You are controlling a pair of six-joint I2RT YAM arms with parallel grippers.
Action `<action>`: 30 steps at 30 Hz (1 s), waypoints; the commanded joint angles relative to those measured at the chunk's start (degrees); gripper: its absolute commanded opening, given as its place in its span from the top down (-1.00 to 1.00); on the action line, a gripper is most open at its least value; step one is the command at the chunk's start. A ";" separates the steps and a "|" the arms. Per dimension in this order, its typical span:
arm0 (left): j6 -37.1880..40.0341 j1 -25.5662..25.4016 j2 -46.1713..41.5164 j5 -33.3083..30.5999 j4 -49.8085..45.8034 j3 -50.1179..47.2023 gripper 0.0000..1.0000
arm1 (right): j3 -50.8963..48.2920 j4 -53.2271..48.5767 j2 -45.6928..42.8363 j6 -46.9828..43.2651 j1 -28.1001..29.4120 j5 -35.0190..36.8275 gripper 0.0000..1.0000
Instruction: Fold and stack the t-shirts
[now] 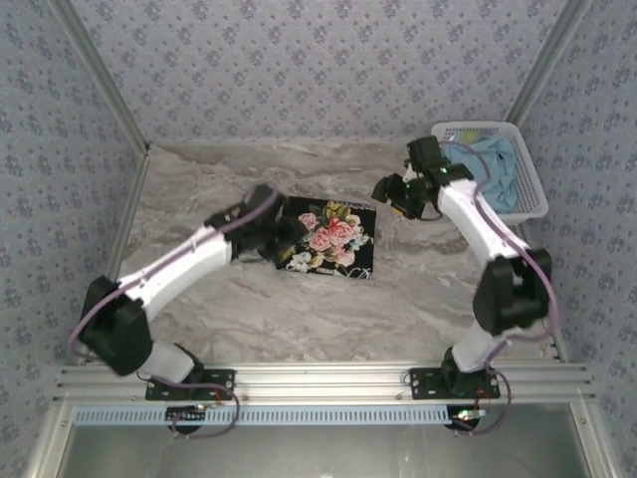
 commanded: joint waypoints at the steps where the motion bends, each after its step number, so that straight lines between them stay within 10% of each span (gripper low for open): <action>1: -20.25 -6.74 -2.31 -8.69 11.67 -10.35 -0.18 | -10.70 2.55 -10.89 4.17 2.63 1.88 -0.25; 7: -35.29 -13.15 1.97 -17.46 29.08 -16.81 -0.25 | -30.14 9.72 -31.15 16.52 5.40 -1.15 -0.28; 19: -47.95 -16.95 18.67 -21.93 40.00 -13.25 -0.19 | -31.67 -1.13 -41.14 14.52 6.38 -2.16 -0.26; 30: -46.85 -8.65 25.88 -23.78 47.89 -13.19 0.66 | -33.09 -3.70 -44.75 14.41 6.68 -2.34 -0.20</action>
